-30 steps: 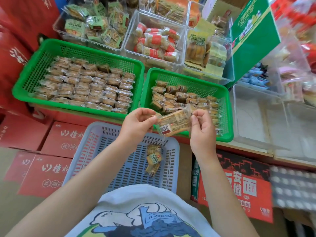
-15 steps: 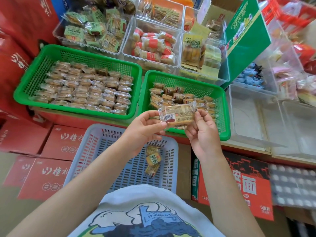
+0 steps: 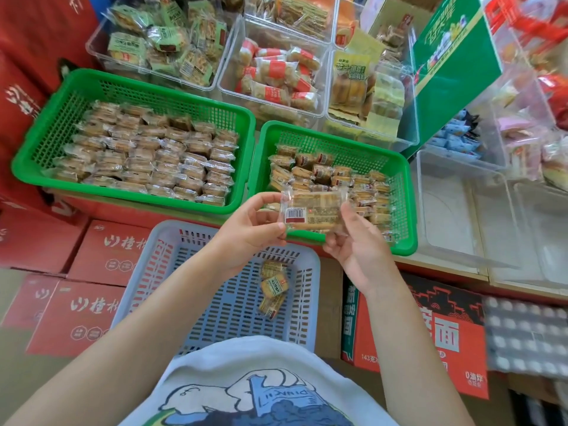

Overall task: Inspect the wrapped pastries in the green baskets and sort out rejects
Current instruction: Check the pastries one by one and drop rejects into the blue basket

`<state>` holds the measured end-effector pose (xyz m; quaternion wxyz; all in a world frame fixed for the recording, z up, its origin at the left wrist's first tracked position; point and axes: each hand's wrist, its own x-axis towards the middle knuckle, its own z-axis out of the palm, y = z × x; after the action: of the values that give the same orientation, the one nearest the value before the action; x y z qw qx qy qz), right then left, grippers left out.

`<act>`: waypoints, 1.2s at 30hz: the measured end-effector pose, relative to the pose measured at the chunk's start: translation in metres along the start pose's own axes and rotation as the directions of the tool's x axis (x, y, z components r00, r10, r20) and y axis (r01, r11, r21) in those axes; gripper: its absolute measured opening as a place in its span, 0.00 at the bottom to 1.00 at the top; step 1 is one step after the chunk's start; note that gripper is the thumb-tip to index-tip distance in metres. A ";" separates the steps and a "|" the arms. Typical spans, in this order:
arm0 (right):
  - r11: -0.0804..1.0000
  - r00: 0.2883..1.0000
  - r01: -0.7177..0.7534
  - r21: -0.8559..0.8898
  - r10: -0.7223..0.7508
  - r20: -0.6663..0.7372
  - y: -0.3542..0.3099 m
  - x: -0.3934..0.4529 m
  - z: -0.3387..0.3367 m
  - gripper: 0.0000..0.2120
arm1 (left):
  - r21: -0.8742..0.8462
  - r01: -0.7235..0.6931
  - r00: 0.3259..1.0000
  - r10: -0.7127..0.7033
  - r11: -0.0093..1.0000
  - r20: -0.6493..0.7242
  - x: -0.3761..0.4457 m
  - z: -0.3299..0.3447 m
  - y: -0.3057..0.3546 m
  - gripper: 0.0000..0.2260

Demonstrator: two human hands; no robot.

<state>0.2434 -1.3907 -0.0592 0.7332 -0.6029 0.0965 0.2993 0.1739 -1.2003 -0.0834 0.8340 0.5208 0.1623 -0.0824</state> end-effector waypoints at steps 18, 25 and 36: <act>0.394 0.938 0.208 -0.895 -0.339 0.070 0.038 0.144 0.022 0.12 | 0.999 -0.029 0.997 0.068 -0.030 0.031 0.054 -0.081 -0.088 0.34; 0.151 0.916 0.244 -0.958 -0.362 0.176 0.069 0.169 0.027 0.14 | 0.996 -0.055 0.992 0.116 0.072 0.046 0.056 -0.087 -0.097 0.33; -0.134 0.955 0.214 -0.968 -0.181 0.236 0.081 0.185 0.032 0.14 | 0.992 -0.065 0.988 0.146 0.108 0.049 0.057 -0.091 -0.102 0.34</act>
<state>0.3400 -1.2933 -0.2115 0.0834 -0.9489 -0.2559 0.1649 0.1794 -1.1621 -0.2267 0.2755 0.9552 0.0544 -0.0938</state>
